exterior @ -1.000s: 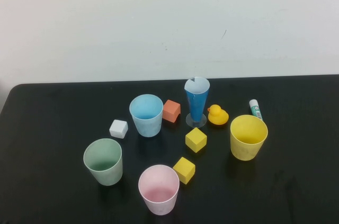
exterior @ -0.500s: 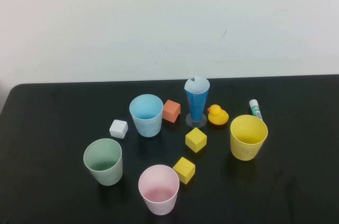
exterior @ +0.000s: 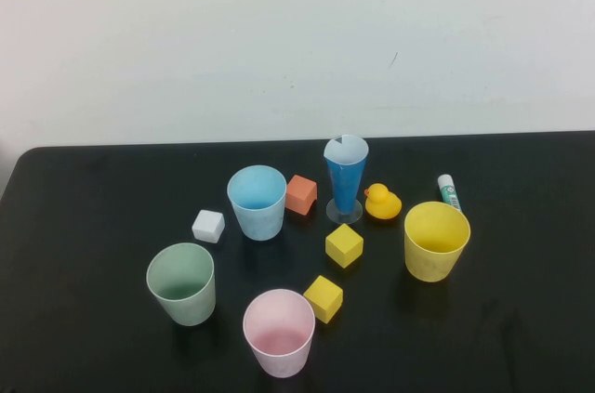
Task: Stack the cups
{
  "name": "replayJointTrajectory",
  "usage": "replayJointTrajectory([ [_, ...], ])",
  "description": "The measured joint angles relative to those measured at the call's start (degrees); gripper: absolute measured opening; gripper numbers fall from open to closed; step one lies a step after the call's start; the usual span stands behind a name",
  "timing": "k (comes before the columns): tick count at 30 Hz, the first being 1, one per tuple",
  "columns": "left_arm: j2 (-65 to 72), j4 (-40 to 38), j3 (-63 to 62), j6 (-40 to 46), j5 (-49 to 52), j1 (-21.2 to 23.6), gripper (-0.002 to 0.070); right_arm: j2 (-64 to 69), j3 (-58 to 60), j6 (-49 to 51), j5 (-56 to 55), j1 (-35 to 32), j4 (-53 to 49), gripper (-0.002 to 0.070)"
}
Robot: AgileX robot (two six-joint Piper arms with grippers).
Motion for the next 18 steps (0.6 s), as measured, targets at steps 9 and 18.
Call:
replayJointTrajectory([
  [9, 0.0, 0.3, 0.1, -0.1, -11.9, 0.0, -0.0002, 0.0, 0.4, 0.0, -10.5, 0.0, -0.2, -0.0003],
  [18, 0.0, 0.3, 0.1, -0.1, -47.3, 0.0, -0.0002, 0.0, 0.4, -0.8, -43.8, 0.0, -0.4, -0.0003],
])
